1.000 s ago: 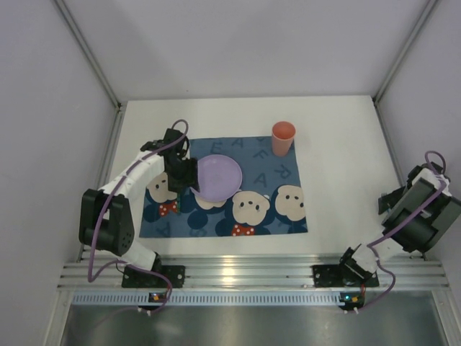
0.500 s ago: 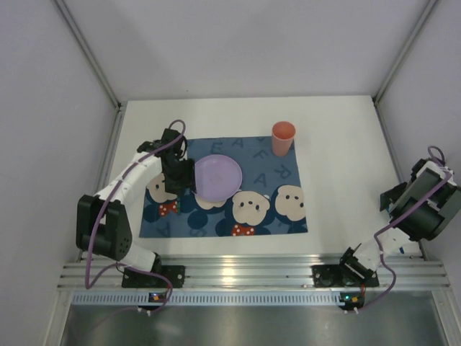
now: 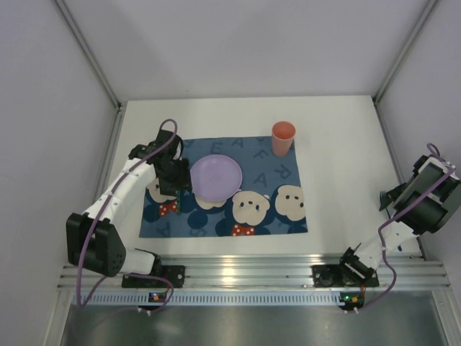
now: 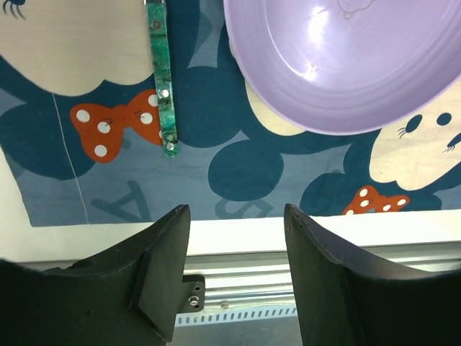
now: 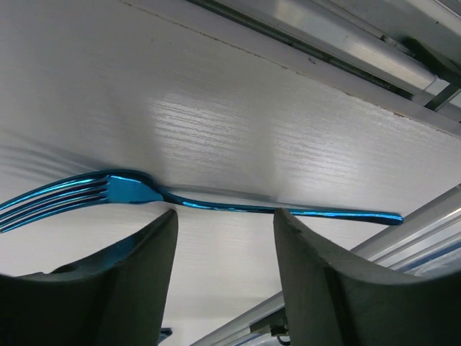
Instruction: Set the dinner table for one person
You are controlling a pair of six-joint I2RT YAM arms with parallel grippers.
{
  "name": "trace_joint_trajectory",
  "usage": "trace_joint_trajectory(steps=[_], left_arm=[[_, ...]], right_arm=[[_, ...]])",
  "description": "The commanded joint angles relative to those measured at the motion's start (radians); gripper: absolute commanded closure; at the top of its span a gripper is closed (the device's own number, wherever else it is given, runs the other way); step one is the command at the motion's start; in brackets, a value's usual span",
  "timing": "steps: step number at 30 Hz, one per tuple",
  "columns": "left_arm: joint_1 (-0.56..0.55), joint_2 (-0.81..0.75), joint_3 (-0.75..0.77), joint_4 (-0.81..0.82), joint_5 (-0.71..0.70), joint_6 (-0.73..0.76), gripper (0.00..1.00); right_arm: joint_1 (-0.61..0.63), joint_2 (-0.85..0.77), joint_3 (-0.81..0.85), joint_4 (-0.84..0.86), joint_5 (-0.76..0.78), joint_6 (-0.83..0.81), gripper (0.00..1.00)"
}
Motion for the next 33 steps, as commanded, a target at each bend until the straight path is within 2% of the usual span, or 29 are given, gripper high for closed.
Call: trace_joint_trajectory(steps=[1,3,5,6,7,8,9,14,23,28,33], left_arm=[[-0.004,-0.064,-0.022,-0.058,-0.03,-0.039,0.4],[-0.007,-0.083,-0.031,-0.068,-0.037,-0.051,0.4],[-0.008,-0.101,-0.037,-0.079,-0.041,-0.062,0.4],[-0.008,-0.107,-0.04,-0.079,-0.042,-0.065,0.4],[-0.01,-0.112,-0.045,-0.079,-0.041,-0.068,0.4],[-0.01,-0.118,-0.051,-0.081,-0.041,-0.074,0.4],[-0.011,-0.12,-0.052,-0.081,-0.042,-0.079,0.4],[-0.024,-0.126,-0.04,-0.082,-0.048,-0.093,0.4],[-0.036,-0.101,-0.025,-0.062,-0.076,-0.087,0.4],[-0.051,-0.086,-0.014,-0.045,-0.077,-0.079,0.4],[-0.066,-0.065,-0.011,-0.025,-0.076,-0.079,0.4]], right_arm=[[-0.016,0.176,-0.034,0.253,0.016,0.013,0.46],[-0.006,0.188,-0.029,0.257,-0.019,0.014,0.49],[0.039,0.186,-0.03,0.262,-0.045,0.017,0.5],[0.064,0.182,-0.014,0.253,-0.015,0.014,0.47],[0.085,0.168,-0.001,0.24,0.003,0.011,0.49],[0.099,0.159,0.003,0.242,-0.039,0.01,0.5],[0.13,0.144,0.019,0.24,-0.038,0.019,0.41],[0.214,0.088,0.048,0.225,-0.081,0.025,0.42],[0.401,-0.03,0.072,0.28,-0.406,0.077,0.41],[0.432,-0.14,0.138,0.276,-0.535,0.089,0.38],[0.434,-0.215,0.184,0.213,-0.509,0.054,0.36]])
